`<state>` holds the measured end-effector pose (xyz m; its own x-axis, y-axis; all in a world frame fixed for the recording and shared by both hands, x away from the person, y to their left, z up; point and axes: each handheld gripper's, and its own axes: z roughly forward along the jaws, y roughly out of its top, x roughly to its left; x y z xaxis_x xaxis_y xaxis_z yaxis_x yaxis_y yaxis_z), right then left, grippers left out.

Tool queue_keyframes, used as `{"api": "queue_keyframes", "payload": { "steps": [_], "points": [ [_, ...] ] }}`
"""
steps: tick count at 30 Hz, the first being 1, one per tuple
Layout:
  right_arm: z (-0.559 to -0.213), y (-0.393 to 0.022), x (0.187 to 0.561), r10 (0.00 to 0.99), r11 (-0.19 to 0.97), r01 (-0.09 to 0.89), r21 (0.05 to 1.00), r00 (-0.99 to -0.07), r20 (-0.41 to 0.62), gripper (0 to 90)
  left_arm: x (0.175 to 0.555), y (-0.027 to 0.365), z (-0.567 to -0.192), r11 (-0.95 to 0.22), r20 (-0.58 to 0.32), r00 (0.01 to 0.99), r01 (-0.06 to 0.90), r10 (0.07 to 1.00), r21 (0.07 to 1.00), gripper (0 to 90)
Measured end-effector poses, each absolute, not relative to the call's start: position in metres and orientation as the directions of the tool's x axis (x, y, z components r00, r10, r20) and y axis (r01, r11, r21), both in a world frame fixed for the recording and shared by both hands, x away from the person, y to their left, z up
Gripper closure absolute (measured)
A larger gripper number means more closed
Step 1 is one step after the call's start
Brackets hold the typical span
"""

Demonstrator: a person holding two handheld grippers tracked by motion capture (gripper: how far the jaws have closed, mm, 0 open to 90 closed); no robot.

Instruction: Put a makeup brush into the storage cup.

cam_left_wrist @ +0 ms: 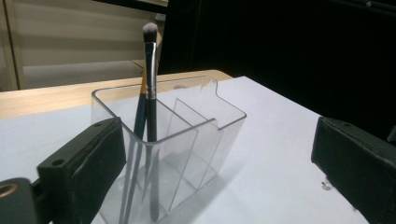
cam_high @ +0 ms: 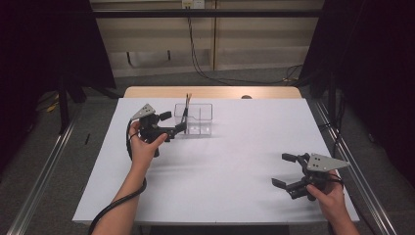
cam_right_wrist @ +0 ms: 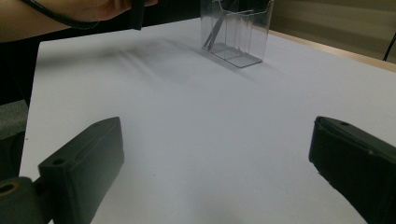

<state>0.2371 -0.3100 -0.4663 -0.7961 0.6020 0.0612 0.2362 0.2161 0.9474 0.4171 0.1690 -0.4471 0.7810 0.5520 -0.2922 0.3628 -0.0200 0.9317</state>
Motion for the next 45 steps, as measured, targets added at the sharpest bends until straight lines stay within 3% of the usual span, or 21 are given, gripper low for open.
{"api": "queue_keyframes", "payload": {
  "steps": [45],
  "points": [
    [-0.468, -0.311, 0.237, 0.644, 0.193, 0.264, 0.945, -0.76, 0.08, 0.0, 0.378, 0.191, -0.442, -0.081, -0.215, 0.849, 0.288, 0.482, 0.954, 0.8]
  ]
}}
